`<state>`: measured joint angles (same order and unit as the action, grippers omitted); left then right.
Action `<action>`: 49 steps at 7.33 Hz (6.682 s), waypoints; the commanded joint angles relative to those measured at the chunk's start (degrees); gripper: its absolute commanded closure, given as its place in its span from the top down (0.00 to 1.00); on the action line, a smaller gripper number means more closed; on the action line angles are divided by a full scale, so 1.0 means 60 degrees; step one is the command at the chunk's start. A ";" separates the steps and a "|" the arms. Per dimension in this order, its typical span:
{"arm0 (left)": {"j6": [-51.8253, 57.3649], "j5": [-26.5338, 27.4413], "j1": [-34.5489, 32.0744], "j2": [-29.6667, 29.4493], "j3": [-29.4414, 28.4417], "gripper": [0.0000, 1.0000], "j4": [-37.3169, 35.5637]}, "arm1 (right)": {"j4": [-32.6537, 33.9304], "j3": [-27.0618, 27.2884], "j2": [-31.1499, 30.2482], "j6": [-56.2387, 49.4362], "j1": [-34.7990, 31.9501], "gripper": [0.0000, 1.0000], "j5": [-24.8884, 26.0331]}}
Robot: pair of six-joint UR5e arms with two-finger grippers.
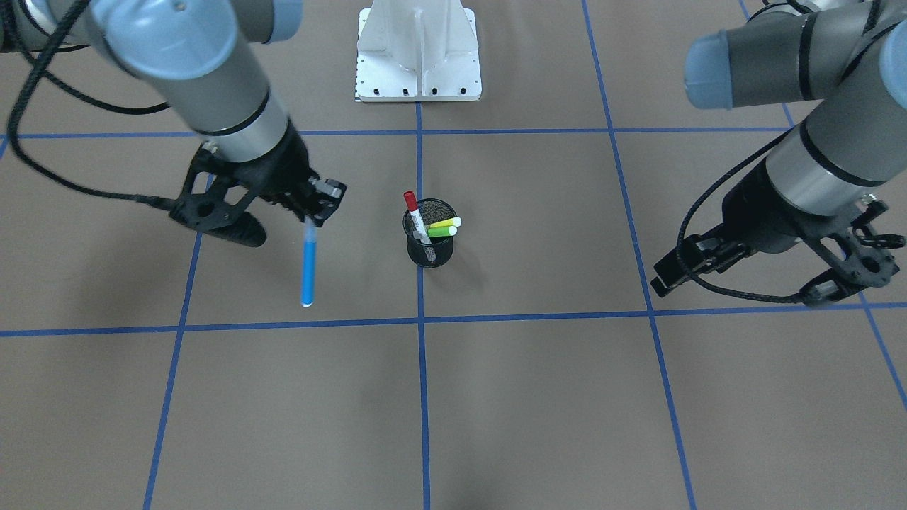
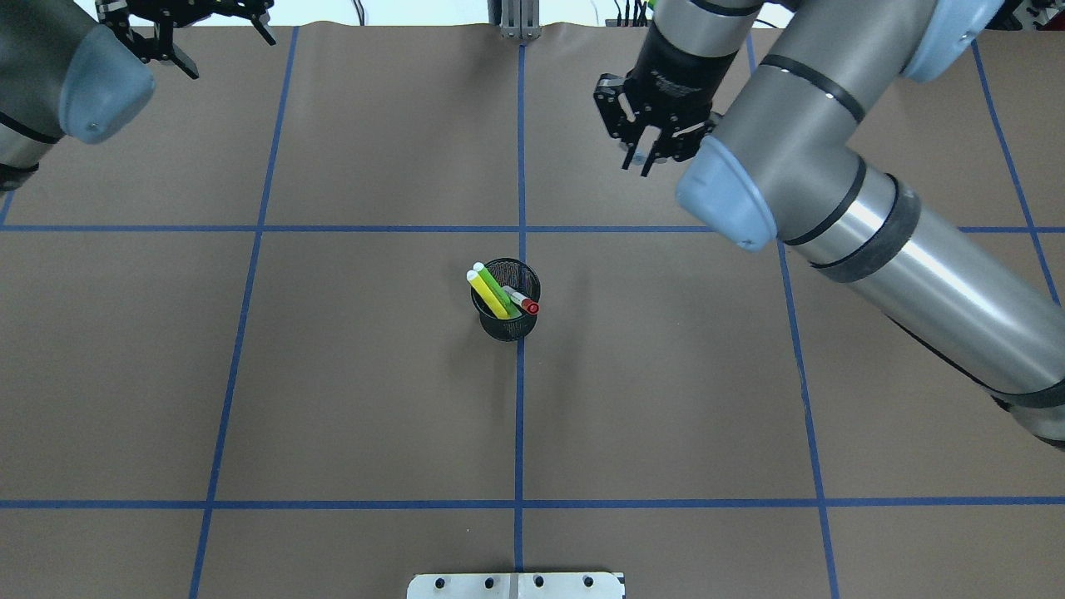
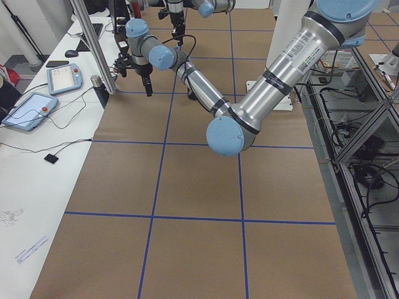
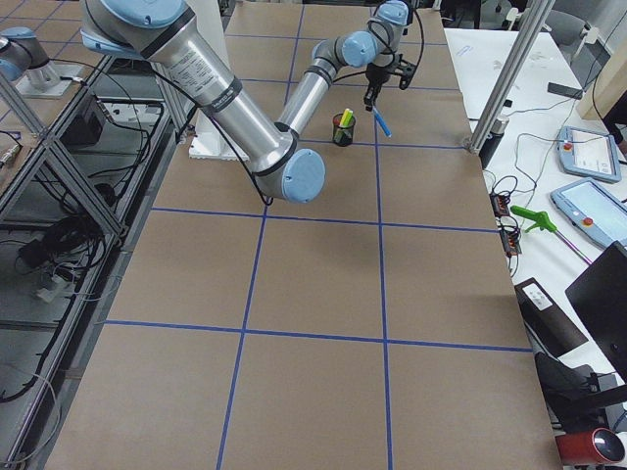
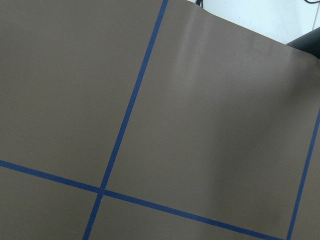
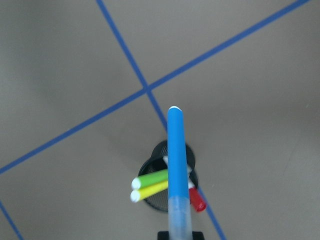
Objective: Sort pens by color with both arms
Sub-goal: 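Place the blue marker beyond the cup while the left gripper reaches over, then grasp the red-capped marker with the left gripper while the right arm withdraws, then place the red-capped marker on the table beside the blue marker with the left gripper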
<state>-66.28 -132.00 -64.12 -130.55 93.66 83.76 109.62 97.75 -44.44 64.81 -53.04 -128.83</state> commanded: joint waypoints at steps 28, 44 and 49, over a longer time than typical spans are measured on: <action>-0.6814 0.5784 0.6352 -0.2555 0.0660 0.00 -0.1208 | -0.4765 -0.3020 -0.1589 -0.0548 -0.2130 1.00 0.0863; -0.4788 1.1568 0.6131 -0.4432 -0.5796 0.99 0.5918 | -0.0443 -0.1452 -0.1705 -0.6129 -0.2849 1.00 0.0730; -0.2169 0.8903 0.5112 -0.2682 -0.1242 0.99 0.3297 | -0.0501 -0.1437 -0.1458 -0.4208 -0.2079 1.00 0.0744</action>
<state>-82.10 -70.54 -30.25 -150.92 76.59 112.18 106.89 89.25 -54.22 32.49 -68.59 -124.49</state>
